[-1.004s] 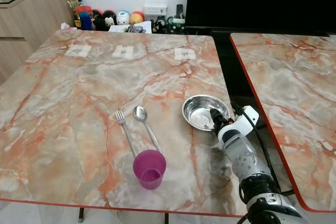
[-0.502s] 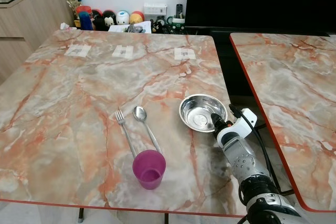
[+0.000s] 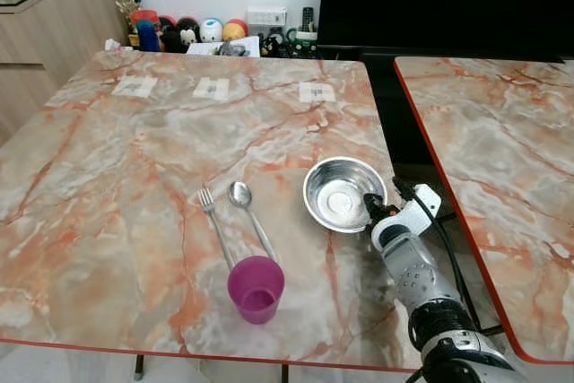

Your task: Setting the table

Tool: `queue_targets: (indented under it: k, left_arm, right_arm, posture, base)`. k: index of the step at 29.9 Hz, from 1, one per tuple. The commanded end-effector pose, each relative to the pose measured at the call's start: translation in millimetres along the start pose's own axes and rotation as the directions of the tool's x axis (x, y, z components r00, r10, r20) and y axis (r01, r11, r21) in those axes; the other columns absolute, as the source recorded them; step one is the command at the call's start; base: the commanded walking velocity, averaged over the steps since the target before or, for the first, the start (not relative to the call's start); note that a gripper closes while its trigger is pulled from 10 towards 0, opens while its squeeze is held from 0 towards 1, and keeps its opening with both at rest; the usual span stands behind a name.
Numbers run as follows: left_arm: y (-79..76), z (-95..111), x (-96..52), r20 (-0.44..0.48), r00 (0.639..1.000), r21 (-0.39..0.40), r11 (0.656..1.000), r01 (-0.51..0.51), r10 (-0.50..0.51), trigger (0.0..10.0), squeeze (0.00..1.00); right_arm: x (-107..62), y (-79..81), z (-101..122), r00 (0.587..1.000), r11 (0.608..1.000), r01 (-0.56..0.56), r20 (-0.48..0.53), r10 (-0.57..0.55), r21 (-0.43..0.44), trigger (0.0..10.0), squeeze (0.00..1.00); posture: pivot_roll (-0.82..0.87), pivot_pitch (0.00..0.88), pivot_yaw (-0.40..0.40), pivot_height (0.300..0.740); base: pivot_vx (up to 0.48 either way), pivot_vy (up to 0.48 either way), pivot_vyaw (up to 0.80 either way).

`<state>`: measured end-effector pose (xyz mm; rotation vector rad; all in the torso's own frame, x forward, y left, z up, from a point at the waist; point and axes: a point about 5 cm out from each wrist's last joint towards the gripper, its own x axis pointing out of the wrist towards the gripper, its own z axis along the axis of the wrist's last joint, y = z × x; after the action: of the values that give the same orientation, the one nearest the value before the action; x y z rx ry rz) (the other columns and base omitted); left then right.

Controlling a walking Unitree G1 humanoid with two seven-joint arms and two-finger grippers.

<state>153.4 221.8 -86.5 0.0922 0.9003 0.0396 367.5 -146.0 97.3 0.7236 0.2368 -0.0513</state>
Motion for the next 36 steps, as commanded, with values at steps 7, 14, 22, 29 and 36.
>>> queue_targets:
  k: [7, 14, 22, 29, 36]
  left_arm:
    - [-0.7, -11, -3.0, -0.039, 0.999, 0.043, 0.999, -0.004, 0.006, 10.0, 0.00]
    - [12.5, -15, -6.2, -0.042, 0.998, 0.048, 0.997, -0.053, 0.055, 10.0, 0.00]
    - [33.0, -18, -11.8, -0.027, 0.992, -0.005, 0.992, -0.122, 0.122, 10.0, 0.00]
    - [27.4, -13, -9.1, -0.005, 0.993, -0.005, 0.993, -0.115, 0.115, 10.0, 0.00]
    - [9.3, -2, -2.9, 0.028, 0.997, -0.008, 0.997, -0.075, 0.075, 10.0, 0.00]
  right_arm:
    - [-18.5, -5.6, 28, 0.960, 0.998, -0.065, 0.273, 0.059, 0.015, 4.2, 0.00]
    - [-38.8, -2.8, 41, 0.903, 0.992, -0.126, 0.415, 0.109, 0.014, 10.0, 0.00]
    - [-63.5, -3.1, 53, 0.866, 0.984, -0.144, 0.468, 0.175, -0.102, 10.0, 0.00]
    - [-64.4, 0.0, 55, 0.860, 0.987, -0.128, 0.485, 0.159, -0.095, 10.0, 0.00]
    - [-62.7, 18.3, 43, 0.876, 0.982, -0.154, 0.443, 0.188, -0.113, 10.0, 0.00]
  posture:
    - [0.04, 0.065, -0.023, 0.740]
    - [0.05, 0.049, -0.020, 0.740]
    - [0.04, 0.032, -0.022, 0.740]
    - [0.02, 0.050, -0.031, 0.740]
    - [0.02, 0.066, -0.040, 0.740]
  base:
    - [0.000, 0.000, 0.00]
    - [0.000, 0.000, 0.00]
    - [0.000, 0.000, 0.00]
    - [0.000, -0.131, 0.00]
    - [0.000, -0.464, 0.00]
